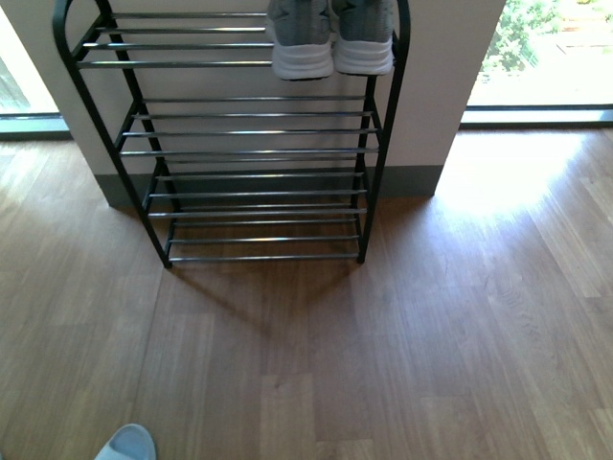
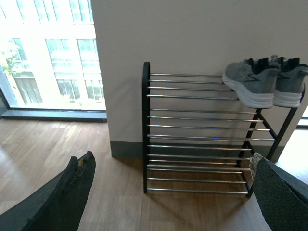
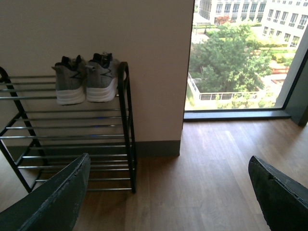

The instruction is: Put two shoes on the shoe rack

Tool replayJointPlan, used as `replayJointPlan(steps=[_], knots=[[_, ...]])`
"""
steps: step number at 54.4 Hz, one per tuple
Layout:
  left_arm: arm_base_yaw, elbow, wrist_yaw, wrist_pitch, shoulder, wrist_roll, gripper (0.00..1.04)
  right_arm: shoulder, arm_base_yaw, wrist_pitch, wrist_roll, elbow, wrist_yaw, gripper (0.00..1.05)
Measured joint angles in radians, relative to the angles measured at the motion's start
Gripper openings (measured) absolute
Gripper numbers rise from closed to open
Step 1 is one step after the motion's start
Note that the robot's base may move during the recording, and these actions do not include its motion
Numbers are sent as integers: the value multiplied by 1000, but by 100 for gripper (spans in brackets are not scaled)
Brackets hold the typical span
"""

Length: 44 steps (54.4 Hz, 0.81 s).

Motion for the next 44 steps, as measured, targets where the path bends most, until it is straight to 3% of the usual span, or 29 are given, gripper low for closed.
replayJointPlan(steps=[44], knots=[[0, 0, -4, 0, 0, 0, 95, 0, -2, 0, 0, 0, -6, 96]])
